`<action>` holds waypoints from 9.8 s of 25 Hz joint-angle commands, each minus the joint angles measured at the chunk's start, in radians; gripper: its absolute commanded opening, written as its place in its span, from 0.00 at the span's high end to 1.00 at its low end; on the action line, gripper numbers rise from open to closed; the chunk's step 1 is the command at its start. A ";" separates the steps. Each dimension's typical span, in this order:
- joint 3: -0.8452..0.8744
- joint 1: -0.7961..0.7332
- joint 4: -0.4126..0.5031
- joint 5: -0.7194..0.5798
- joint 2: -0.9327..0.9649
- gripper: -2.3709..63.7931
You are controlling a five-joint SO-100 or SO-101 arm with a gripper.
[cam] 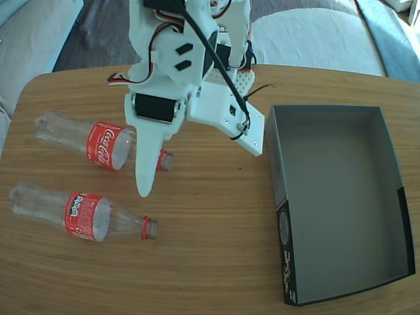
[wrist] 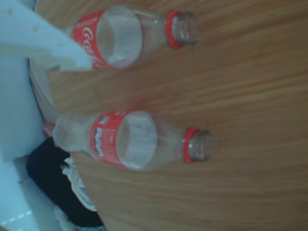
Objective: Grasp the bottles and put them in the box.
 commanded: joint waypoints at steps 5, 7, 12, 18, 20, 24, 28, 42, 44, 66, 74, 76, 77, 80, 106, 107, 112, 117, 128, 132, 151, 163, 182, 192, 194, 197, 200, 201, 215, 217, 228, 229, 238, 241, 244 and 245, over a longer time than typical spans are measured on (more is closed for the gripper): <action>-0.055 -0.052 -0.032 0.008 -0.123 0.10; -0.091 -0.052 -0.037 0.000 -0.173 0.10; -0.225 -0.043 -0.023 0.006 -0.342 0.10; -0.310 -0.012 -0.015 0.071 -0.506 0.10; -0.337 -0.003 -0.015 0.095 -0.552 0.10; -0.379 0.021 -0.015 0.153 -0.626 0.10; -0.385 0.037 -0.021 0.160 -0.669 0.10; -0.453 0.083 -0.029 0.029 -0.784 0.10; -0.476 0.094 -0.028 0.012 -0.799 0.10; -0.515 0.167 -0.081 -0.081 -0.887 0.10; -0.658 0.138 -0.064 -0.071 -1.002 0.10; -0.660 0.130 -0.064 -0.071 -1.014 0.10; -0.658 0.123 -0.064 -0.071 -1.019 0.10; -0.657 0.107 -0.064 -0.071 -1.048 0.10; -0.663 0.202 -0.066 -0.069 -1.032 0.12; -0.663 0.202 -0.069 -0.069 -1.026 0.16; -0.663 0.202 -0.078 -0.069 -1.023 0.39; -0.663 0.202 -0.080 -0.072 -1.028 0.52; -0.663 0.202 -0.081 -0.078 -1.028 0.78; -0.663 0.201 -0.081 -0.080 -1.025 0.86; -0.908 0.161 -0.054 -0.336 -1.020 0.86; -1.193 -0.002 0.069 -0.591 -0.934 0.97; -0.801 -0.523 0.069 -0.715 -0.565 0.97; -0.440 -0.772 0.069 -0.701 -0.314 0.97; -0.362 -0.825 0.069 -0.701 -0.262 0.97; -0.238 -0.888 0.069 -0.701 -0.181 0.97; -0.100 -0.940 0.069 -0.699 -0.098 0.97; -0.057 -0.956 0.069 -0.699 -0.071 0.97; 0.290 -1.126 -0.075 -0.503 0.130 0.97; 0.310 -1.144 -0.101 -0.479 0.130 0.97; 0.385 -1.216 -0.204 -0.480 0.117 0.97; 0.405 -1.216 -0.215 -0.482 0.117 0.97; 0.540 -1.206 -0.348 -0.488 0.117 0.97; 0.581 -1.206 -0.388 -0.557 0.117 0.97; 0.615 -1.190 -0.397 -0.609 0.117 0.97; 0.623 -1.181 -0.399 -0.618 0.117 0.97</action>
